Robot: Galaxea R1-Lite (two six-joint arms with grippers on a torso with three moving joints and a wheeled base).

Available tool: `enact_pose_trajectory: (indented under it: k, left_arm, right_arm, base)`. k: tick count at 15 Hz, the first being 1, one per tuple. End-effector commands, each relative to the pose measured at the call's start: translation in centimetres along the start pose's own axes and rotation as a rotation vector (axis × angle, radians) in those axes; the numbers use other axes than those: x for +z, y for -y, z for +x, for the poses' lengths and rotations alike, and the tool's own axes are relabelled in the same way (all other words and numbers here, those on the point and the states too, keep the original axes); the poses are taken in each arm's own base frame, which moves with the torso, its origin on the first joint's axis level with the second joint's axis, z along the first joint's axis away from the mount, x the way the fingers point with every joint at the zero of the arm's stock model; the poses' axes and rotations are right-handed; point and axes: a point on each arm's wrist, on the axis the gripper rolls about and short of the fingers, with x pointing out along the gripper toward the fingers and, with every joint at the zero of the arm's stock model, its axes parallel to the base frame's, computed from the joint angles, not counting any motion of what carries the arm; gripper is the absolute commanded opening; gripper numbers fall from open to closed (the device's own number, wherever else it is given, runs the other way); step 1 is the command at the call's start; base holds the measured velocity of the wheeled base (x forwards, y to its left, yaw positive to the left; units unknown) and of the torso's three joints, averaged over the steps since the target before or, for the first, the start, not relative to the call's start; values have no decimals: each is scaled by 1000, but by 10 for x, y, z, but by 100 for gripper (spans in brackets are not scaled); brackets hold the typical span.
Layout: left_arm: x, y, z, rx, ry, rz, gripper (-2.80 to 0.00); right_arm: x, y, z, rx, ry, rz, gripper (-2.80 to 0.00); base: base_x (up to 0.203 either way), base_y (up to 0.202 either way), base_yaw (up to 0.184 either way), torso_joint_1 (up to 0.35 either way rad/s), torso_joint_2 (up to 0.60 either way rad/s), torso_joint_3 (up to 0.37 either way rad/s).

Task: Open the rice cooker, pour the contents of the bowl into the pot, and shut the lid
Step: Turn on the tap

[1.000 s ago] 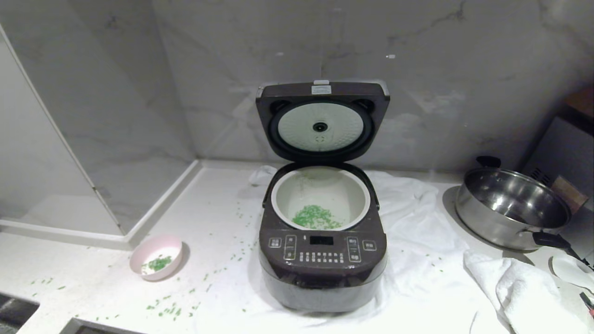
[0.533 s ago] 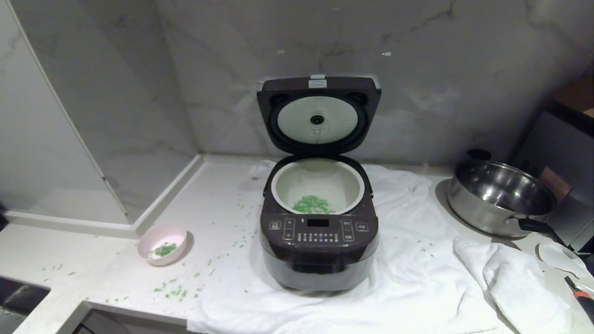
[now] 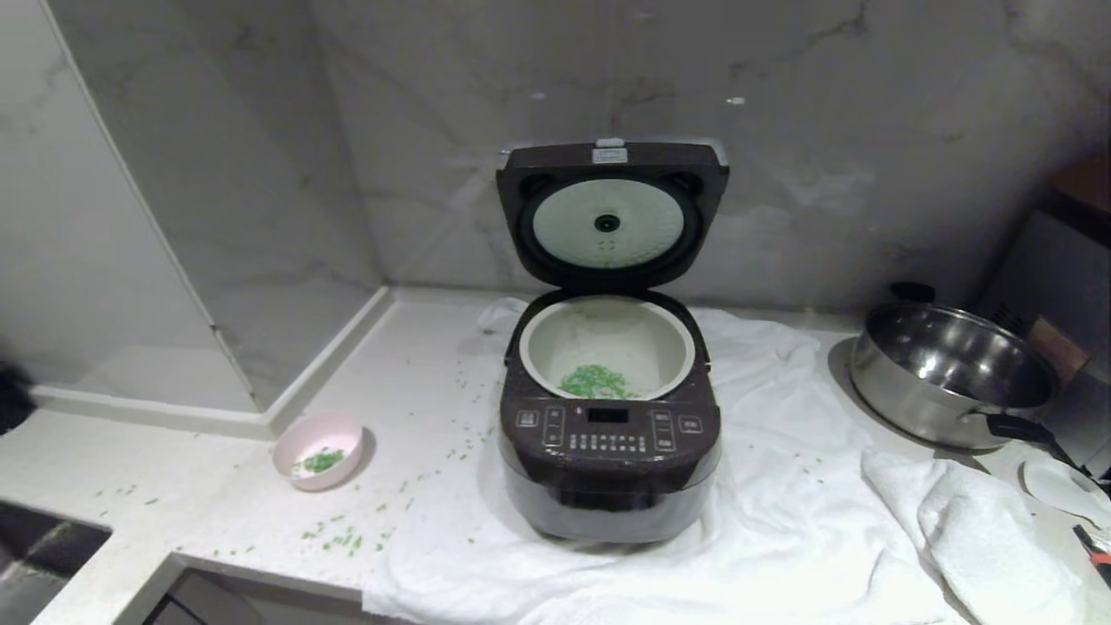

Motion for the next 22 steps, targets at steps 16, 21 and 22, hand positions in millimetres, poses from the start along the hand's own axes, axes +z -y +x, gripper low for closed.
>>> enact_pose_trajectory:
  k: [16, 21, 22]
  left_arm:
    - [0, 0, 0, 2, -2, 0, -280]
    - [0, 0, 0, 2, -1, -4, -280]
    - [0, 0, 0, 2, -2, -4, -280]
  right_arm:
    - [0, 0, 0, 0, 0, 1, -280]
    - [0, 0, 0, 0, 0, 1, -280]
    - [0, 0, 0, 0, 0, 2, -280]
  base:
    - [0, -7, 157, 3, 1, 2]
    - [0, 0, 0, 0, 0, 0]
    - [0, 0, 0, 0, 0, 0]
